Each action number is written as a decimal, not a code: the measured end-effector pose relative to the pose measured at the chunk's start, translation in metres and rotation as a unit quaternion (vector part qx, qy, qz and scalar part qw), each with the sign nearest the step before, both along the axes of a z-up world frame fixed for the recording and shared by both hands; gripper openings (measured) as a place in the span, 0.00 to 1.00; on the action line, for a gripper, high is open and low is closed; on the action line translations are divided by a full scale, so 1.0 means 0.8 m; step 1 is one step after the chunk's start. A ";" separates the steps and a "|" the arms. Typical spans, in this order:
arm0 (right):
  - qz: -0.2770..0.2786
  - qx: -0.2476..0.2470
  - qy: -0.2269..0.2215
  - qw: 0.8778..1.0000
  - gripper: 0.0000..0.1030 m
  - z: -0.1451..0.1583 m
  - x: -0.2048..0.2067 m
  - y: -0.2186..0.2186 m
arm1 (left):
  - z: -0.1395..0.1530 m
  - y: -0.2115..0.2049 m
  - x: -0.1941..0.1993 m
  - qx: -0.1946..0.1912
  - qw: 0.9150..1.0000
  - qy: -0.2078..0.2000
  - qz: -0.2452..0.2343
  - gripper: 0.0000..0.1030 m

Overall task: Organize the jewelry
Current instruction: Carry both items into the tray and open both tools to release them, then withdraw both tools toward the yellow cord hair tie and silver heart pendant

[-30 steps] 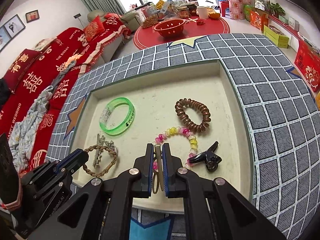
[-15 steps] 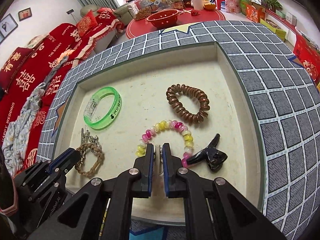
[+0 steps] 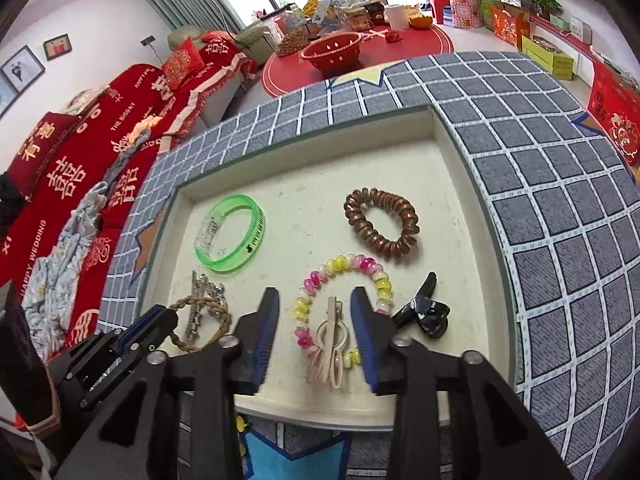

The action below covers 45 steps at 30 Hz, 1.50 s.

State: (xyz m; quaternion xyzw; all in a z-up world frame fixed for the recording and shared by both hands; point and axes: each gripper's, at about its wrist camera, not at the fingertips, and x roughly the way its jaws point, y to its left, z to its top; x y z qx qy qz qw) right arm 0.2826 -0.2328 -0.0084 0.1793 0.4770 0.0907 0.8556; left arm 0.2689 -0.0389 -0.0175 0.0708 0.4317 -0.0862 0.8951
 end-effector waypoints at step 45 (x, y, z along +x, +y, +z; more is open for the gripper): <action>-0.029 0.073 -0.061 0.995 1.00 0.052 -0.101 -0.037 | 0.040 0.028 -0.037 -0.013 0.998 -0.048 0.023 1.00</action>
